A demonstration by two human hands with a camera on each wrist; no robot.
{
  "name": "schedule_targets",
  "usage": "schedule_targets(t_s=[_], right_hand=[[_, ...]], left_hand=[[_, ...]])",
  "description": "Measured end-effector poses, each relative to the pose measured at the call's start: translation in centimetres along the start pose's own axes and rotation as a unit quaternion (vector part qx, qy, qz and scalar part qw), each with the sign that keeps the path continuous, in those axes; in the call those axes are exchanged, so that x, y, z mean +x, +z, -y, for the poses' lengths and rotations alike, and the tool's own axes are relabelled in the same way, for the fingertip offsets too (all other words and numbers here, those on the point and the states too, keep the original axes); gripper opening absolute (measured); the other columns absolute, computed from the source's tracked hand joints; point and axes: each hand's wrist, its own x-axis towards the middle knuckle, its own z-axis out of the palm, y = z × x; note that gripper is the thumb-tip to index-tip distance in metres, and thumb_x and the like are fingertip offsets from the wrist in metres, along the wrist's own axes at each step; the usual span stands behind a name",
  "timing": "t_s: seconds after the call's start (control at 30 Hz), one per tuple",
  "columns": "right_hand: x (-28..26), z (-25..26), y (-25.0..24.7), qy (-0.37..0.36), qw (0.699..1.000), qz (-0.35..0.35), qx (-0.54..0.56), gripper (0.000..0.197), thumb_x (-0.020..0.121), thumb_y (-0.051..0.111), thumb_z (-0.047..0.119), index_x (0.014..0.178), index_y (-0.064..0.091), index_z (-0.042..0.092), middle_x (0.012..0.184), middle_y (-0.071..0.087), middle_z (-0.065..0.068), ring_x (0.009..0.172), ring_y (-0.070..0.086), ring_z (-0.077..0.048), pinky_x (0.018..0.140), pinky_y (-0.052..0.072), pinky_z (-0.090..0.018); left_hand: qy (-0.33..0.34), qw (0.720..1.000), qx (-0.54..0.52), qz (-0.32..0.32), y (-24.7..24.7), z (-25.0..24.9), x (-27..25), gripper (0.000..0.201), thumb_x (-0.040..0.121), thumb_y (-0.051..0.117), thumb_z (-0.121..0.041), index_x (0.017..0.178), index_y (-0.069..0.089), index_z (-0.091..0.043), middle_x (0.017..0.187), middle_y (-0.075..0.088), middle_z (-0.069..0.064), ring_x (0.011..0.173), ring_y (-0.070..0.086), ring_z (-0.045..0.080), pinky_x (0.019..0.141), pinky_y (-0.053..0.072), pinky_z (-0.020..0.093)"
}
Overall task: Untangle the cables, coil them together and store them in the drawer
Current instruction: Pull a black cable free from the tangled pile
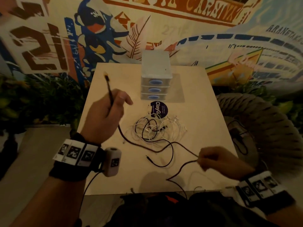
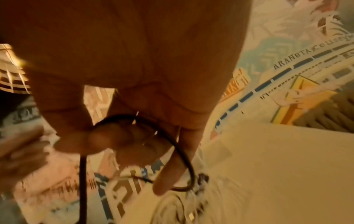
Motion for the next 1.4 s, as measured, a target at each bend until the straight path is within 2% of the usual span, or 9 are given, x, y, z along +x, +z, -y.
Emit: schedule_targets(t_s=[0.17,0.37,0.5,0.7,0.87,1.03,1.13,1.27,1.4], right_hand=[[-0.4,-4.1,4.7,0.006,0.997,0.08,-0.018,0.011,0.087,0.075,0.027,0.09,0.08,0.036,0.112,0.072,0.016,0.116,0.064,-0.007,0.104,0.048,-0.033],[2.2,0.6,4.4,-0.113,0.981,-0.149,-0.041,0.028,0.087,0.075,0.043,0.114,0.072,0.034,0.1,0.069,0.012,0.089,0.069,-0.013,0.079,0.059,-0.032],[5.2,5.0,4.7,-0.122,0.982,-0.038,-0.137,0.058,0.084,0.07,0.063,0.137,0.053,0.045,0.131,0.051,0.022,0.123,0.052,0.0,0.103,0.042,-0.019],[7.8,3.6,7.9,-0.016,0.977,0.128,-0.167,0.044,0.103,0.043,0.055,0.096,0.071,0.022,0.092,0.074,0.005,0.084,0.067,-0.009,0.087,0.053,-0.033],[5.4,-3.0,7.4,0.067,0.995,0.045,-0.06,0.035,0.105,0.044,0.045,0.083,0.062,0.026,0.073,0.059,0.01,0.062,0.056,0.001,0.067,0.048,-0.021],[2.6,-8.0,5.5,0.152,0.986,-0.057,-0.044,0.043,0.094,0.05,0.059,0.069,0.064,0.027,0.068,0.06,0.009,0.065,0.058,-0.007,0.075,0.052,-0.035],[1.0,-8.6,4.5,0.163,0.981,-0.012,-0.103,0.057,0.088,0.049,0.069,0.056,0.061,0.024,0.058,0.059,0.01,0.061,0.059,-0.004,0.072,0.048,-0.024],[-0.3,-7.3,1.0,0.186,0.976,-0.052,-0.101,0.056,0.082,0.057,0.071,0.059,0.068,0.021,0.06,0.065,-0.009,0.054,0.064,-0.016,0.064,0.053,-0.03],[-1.6,-4.0,-3.6,0.171,0.976,-0.119,-0.068,0.031,0.075,0.074,0.056,0.065,0.069,0.027,0.06,0.063,-0.004,0.048,0.061,-0.017,0.051,0.054,-0.029]], left_hand=[[0.015,0.999,0.005,-0.028,0.0,-0.6,1.0,0.031,0.11,0.036,-0.036,0.093,0.061,-0.026,0.057,0.048,0.009,0.046,0.044,0.017,0.048,0.035,0.03],[-0.013,0.997,0.041,0.064,3.1,-1.5,-0.9,0.028,0.107,0.04,-0.037,0.093,0.062,-0.028,0.055,0.051,0.01,0.047,0.05,0.024,0.048,0.04,0.037],[0.007,0.993,0.06,0.106,5.1,-2.3,-1.0,0.027,0.104,0.042,-0.043,0.099,0.063,-0.027,0.057,0.055,-0.001,0.05,0.052,0.014,0.051,0.042,0.031],[-0.012,0.999,0.022,0.033,4.3,-2.2,0.5,0.023,0.105,0.043,-0.039,0.098,0.062,-0.029,0.061,0.056,-0.001,0.054,0.055,0.012,0.055,0.045,0.03],[-0.084,0.983,-0.161,-0.016,2.2,-1.1,1.1,0.027,0.11,0.038,-0.029,0.102,0.062,-0.018,0.052,0.043,-0.002,0.048,0.044,0.019,0.051,0.046,0.032],[-0.252,0.89,-0.38,0.005,0.8,-1.4,1.9,0.041,0.106,0.033,-0.051,0.106,0.06,-0.02,0.055,0.022,-0.003,0.043,0.013,0.013,0.043,0.014,0.025],[-0.253,0.895,-0.366,-0.011,1.1,-1.6,2.3,0.048,0.105,0.028,-0.056,0.105,0.061,-0.021,0.058,0.021,-0.001,0.043,0.012,0.012,0.045,0.01,0.027],[-0.265,0.895,-0.359,-0.025,1.4,-1.7,2.6,0.053,0.105,0.023,-0.06,0.103,0.058,-0.02,0.06,0.021,0.002,0.045,0.009,0.015,0.048,0.008,0.027],[-0.241,0.909,-0.339,-0.028,1.0,-1.4,2.7,0.036,0.108,0.027,-0.031,0.096,0.058,-0.019,0.056,0.025,0.0,0.044,0.011,0.015,0.045,0.011,0.023]])
